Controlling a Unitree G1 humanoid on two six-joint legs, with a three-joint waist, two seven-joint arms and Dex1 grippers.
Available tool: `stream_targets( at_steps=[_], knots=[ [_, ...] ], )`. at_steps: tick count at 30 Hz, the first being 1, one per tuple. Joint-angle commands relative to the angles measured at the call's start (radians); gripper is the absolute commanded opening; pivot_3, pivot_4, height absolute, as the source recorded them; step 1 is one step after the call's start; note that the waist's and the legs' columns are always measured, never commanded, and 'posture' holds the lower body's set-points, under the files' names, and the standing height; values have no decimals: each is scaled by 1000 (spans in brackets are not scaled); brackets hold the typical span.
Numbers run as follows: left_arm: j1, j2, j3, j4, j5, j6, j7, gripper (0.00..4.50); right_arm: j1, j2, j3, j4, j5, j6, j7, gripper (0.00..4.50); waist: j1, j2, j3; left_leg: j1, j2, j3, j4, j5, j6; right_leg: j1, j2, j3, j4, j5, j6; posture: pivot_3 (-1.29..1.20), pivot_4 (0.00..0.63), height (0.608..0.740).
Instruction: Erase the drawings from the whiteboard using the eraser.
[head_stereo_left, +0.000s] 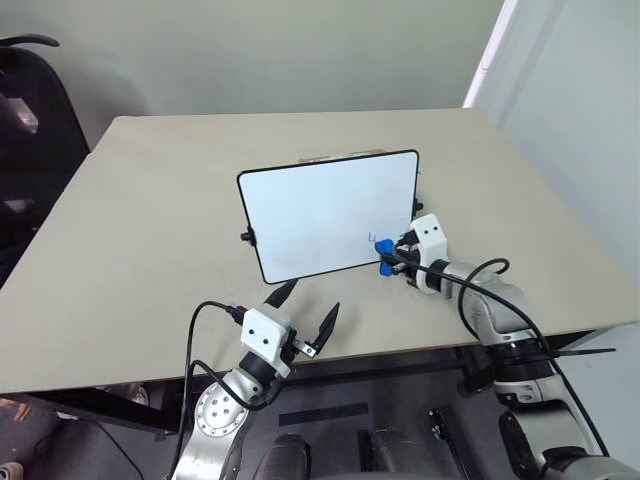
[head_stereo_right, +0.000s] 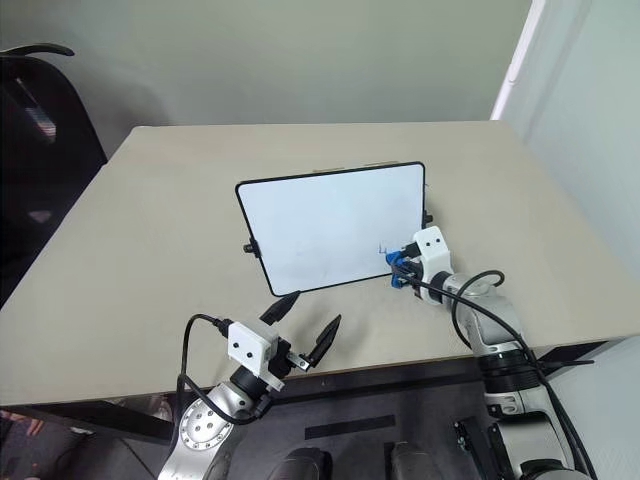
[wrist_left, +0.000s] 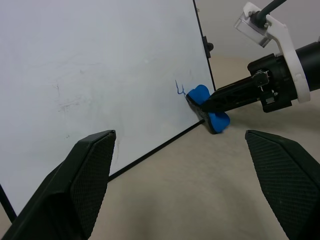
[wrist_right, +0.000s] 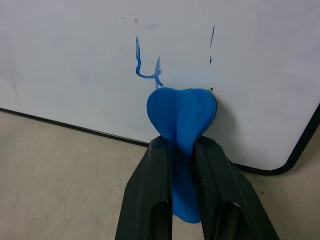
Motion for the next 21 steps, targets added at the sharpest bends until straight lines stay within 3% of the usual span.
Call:
stream_targets(
  at_steps=[1,10,21],
  knots=[
    [-2,1,4,-19,-5,-18,-5,4500,-28,-13,-18,-26,-1,-4,1,581,0,0,0,0,0,0,0,0,0,0,0,0,0,0,0,0,150,730],
    [-3,0,5,-21,-7,-14,-4,4500,-82,-31,-108,-121,72,8,16,581,0,0,1,-2,0,1,0,4,6,0,0,1,0,1,-1,0,150,730],
    [9,-1,3,-34,-5,-14,1,4500,-70,-3,-34,-97,57,47,18,581,-2,-1,-1,0,0,1,0,4,6,0,0,1,-1,2,-3,0,150,730]
  ],
)
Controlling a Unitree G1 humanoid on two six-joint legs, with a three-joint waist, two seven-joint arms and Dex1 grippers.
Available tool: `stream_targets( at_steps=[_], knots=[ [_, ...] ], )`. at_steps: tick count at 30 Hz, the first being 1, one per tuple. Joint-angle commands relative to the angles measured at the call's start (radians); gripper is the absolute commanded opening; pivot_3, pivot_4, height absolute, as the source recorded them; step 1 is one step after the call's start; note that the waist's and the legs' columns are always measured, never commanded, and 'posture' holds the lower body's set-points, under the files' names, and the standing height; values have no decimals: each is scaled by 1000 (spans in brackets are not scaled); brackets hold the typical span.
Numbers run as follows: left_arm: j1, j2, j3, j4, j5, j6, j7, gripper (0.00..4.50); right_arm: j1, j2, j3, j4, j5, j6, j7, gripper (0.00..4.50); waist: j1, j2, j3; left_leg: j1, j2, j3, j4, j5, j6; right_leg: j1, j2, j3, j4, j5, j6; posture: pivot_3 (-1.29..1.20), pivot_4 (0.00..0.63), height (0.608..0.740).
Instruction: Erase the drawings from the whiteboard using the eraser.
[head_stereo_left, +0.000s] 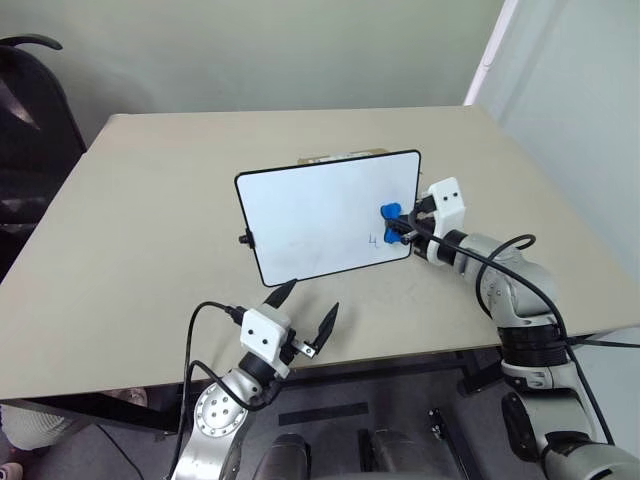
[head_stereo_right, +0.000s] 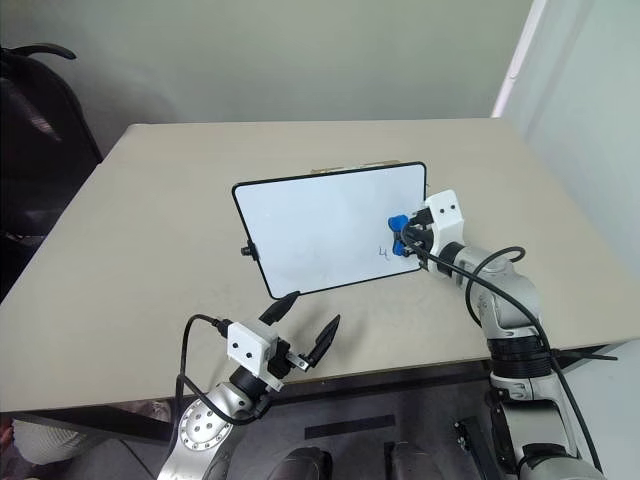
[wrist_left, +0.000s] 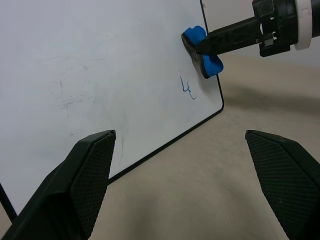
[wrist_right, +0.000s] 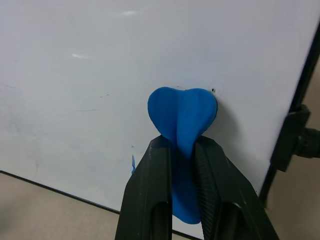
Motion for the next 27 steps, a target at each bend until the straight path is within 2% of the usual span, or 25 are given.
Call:
stream_targets(
  at_steps=[1,6,13,21,27],
  knots=[
    [7,-3,1,-36,-4,-14,2,4500,18,14,40,10,-6,11,3,581,-2,0,0,0,0,0,0,0,0,1,0,0,0,0,0,0,150,730],
    [15,0,6,-48,-6,-12,2,4500,33,19,82,43,-19,32,5,581,-2,0,0,1,0,0,0,0,0,-1,0,0,0,-4,6,0,150,730],
    [27,2,8,-60,-7,-13,2,4500,31,19,129,90,-45,71,3,581,-1,0,0,0,0,0,0,-6,-9,-3,0,0,1,-1,3,0,150,730],
    [23,0,10,-56,-6,-12,3,4500,-14,3,75,77,-39,47,-4,581,-1,0,1,0,0,0,0,-6,-9,-3,0,0,1,1,-2,0,150,730],
    [20,-1,11,-53,-6,-12,2,4500,-63,-6,53,-15,-14,74,-3,581,-2,0,2,-1,0,0,0,-4,-6,-3,0,0,1,1,-1,0,150,730]
  ],
)
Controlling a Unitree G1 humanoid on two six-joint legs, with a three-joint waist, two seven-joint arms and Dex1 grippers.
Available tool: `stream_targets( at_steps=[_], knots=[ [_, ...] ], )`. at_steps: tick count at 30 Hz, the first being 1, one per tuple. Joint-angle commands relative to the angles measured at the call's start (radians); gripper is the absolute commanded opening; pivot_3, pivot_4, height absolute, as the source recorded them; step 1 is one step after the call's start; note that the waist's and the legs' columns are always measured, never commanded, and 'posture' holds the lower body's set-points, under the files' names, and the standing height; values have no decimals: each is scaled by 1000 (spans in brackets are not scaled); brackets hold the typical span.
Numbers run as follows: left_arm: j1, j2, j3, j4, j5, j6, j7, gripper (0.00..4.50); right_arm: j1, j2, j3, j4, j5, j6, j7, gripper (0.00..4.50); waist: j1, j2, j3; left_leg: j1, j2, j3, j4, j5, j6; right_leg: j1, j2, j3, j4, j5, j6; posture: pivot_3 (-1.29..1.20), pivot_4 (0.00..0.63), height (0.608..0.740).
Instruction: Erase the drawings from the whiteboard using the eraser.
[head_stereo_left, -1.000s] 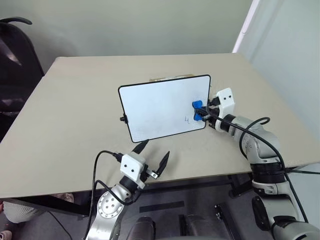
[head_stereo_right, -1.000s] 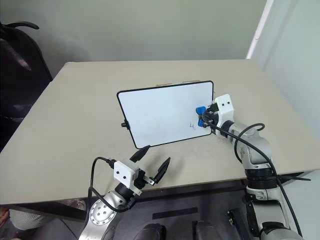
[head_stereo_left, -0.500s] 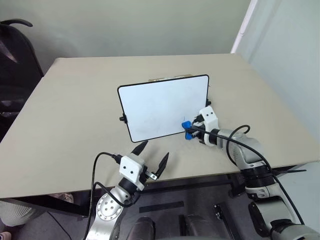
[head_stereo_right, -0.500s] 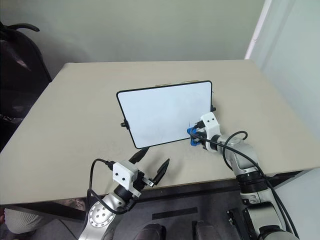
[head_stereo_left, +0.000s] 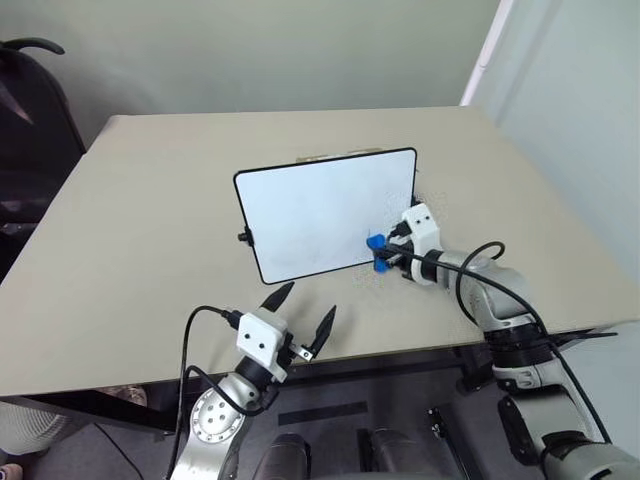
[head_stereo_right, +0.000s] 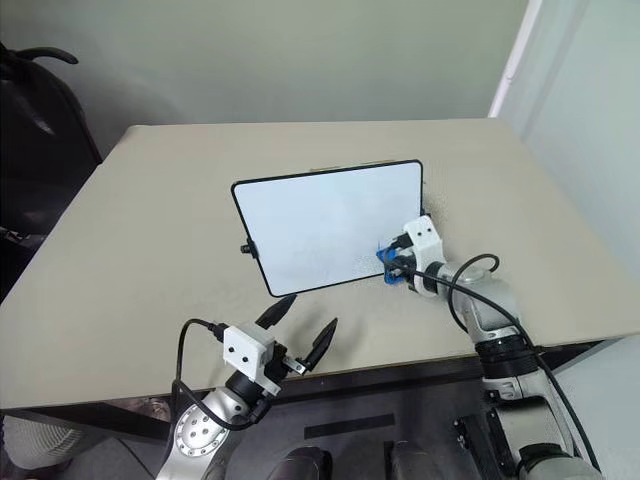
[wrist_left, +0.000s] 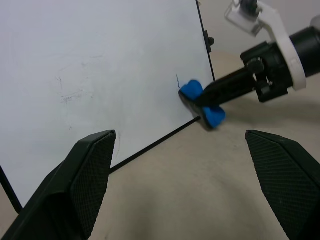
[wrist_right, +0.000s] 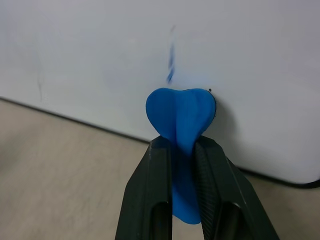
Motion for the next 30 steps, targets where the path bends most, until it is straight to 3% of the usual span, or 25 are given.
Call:
stream_targets(
  at_steps=[1,8,16,30],
  knots=[
    [-9,-2,1,-33,-6,-12,0,4500,-55,-3,-31,-105,21,14,-6,581,0,0,0,0,0,0,0,0,0,0,0,0,0,0,0,0,150,730],
    [-11,-6,-3,-24,-3,-15,-1,4500,-71,14,-5,-185,34,62,0,581,1,-1,-1,1,0,0,0,3,6,-2,0,-1,0,0,0,0,150,730],
    [-7,-9,-8,-23,1,-15,0,4500,-19,9,33,-58,-11,68,-15,581,4,-1,-3,2,0,0,0,3,6,-1,0,0,-1,0,0,0,150,730],
    [4,-7,-7,-39,-1,-9,0,4500,25,-7,45,-12,-12,110,4,581,3,-1,-1,1,0,0,0,-1,-2,-2,0,0,0,0,3,0,150,730]
  ],
)
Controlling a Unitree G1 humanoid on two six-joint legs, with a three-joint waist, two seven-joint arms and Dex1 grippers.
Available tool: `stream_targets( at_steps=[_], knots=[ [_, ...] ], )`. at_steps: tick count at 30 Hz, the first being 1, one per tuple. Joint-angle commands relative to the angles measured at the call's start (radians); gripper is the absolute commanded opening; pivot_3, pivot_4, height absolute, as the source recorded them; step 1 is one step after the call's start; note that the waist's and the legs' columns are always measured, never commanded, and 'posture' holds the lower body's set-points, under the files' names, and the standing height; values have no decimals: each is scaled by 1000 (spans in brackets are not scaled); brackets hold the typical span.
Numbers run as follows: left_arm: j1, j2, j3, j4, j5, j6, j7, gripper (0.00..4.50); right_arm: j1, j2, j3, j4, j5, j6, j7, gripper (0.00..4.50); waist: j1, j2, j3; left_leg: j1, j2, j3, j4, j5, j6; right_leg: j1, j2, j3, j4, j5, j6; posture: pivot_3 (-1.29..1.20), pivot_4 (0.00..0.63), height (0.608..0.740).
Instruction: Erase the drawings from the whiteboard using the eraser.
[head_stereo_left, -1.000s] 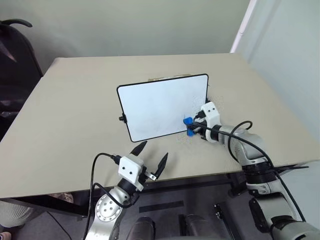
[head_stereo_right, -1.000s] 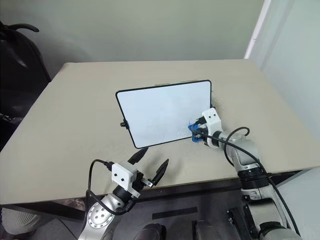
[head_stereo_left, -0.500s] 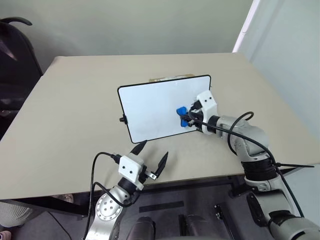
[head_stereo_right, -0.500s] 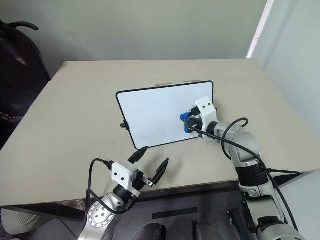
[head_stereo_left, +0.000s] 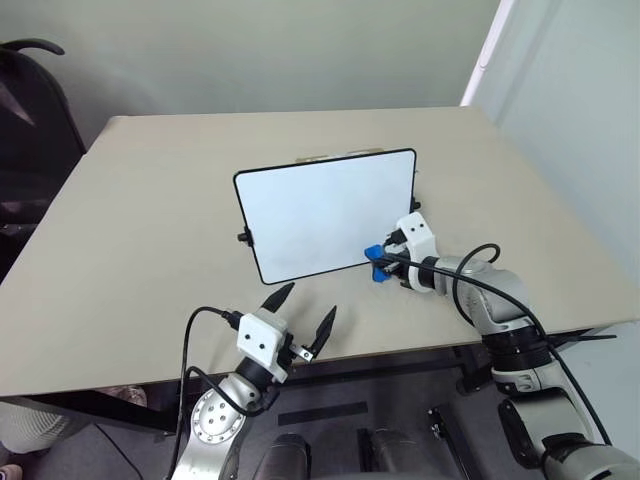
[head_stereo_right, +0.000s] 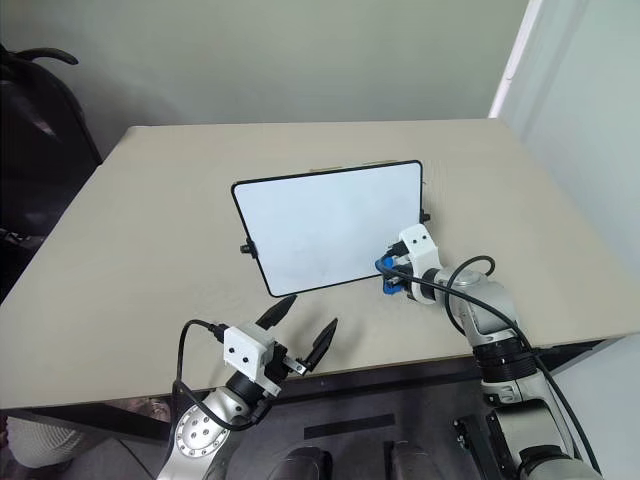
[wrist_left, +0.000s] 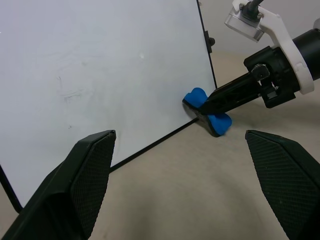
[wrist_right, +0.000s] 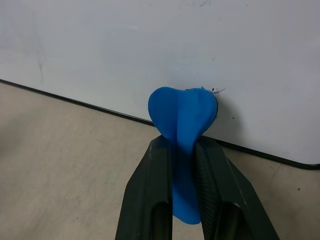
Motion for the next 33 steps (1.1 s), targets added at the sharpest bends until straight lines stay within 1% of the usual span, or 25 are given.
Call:
stream_targets(
  at_steps=[1,5,10,13,21,23,26,31,33],
  knots=[
    [-1,-2,-6,-39,-3,-9,0,4500,-3,-11,5,5,-3,26,6,581,0,-1,0,0,0,0,0,1,1,0,0,0,0,0,-1,0,150,730],
    [-3,-2,-5,-37,-3,-9,0,4500,-16,-29,14,39,-14,61,8,581,0,-1,-3,0,0,0,0,4,6,1,0,0,0,2,-5,0,150,730],
    [-5,-3,-3,-35,-3,-9,2,4500,-32,-39,-22,73,-22,54,-11,581,1,-2,-6,1,0,0,0,3,6,1,0,0,-1,1,-2,0,150,730],
    [-6,-3,-2,-35,-4,-9,1,4500,-40,-48,-56,62,-18,27,-20,581,7,-1,-5,0,-1,0,0,-1,-2,1,-1,0,-1,0,-2,0,150,730],
    [-2,3,1,-39,-10,-9,-4,4500,-43,-73,-117,-3,3,-28,-14,581,9,-1,2,-3,-1,0,0,-2,-5,0,-1,0,0,1,-3,0,150,730],
    [-2,4,1,-39,-11,-9,-6,4500,-46,-69,-114,-16,7,-24,-11,581,8,0,1,-3,-1,1,0,0,-2,0,-1,0,0,2,-1,0,150,730],
    [-1,6,1,-40,-12,-9,-8,4500,-51,-55,-97,-29,9,-8,-9,581,3,0,1,-2,0,1,0,5,7,1,0,0,0,3,1,0,150,730],
    [-2,7,0,-43,-12,-5,-8,4500,-40,-26,-26,-33,4,24,8,581,-4,0,-1,0,0,1,0,5,7,2,1,1,0,3,2,0,150,730],
    [-1,8,1,-46,-12,-4,-7,4500,-40,-12,-8,-25,-1,24,5,581,-4,0,-1,0,0,0,0,5,7,1,1,1,-1,0,5,0,150,730]
  ],
)
